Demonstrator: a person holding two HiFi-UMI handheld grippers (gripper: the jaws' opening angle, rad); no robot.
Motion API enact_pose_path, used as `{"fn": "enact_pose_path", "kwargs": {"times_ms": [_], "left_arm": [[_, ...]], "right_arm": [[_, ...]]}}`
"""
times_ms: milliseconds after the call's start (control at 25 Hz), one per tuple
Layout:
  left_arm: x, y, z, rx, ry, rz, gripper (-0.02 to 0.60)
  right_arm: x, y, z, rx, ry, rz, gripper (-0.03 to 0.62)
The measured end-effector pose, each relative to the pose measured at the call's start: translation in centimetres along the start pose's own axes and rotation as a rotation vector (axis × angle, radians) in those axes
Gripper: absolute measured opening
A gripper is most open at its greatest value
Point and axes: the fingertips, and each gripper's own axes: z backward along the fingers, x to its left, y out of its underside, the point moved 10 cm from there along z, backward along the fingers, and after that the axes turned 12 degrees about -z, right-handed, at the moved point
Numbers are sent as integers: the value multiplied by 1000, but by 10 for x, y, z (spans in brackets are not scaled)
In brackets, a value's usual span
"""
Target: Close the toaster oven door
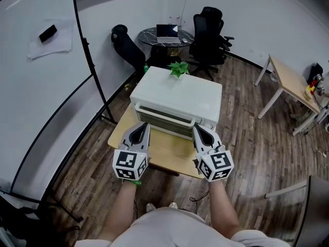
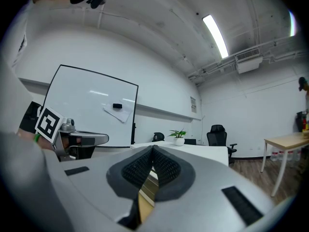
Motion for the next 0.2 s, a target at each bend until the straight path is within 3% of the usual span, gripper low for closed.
{"fn": "enact_pose_path", "kwargs": {"times_ms": [200], "left_arm": [[-1,-2,-1,-3,0,-3,12]], "right_arm": [[-1,-1,1,-2,2,0,0]]}}
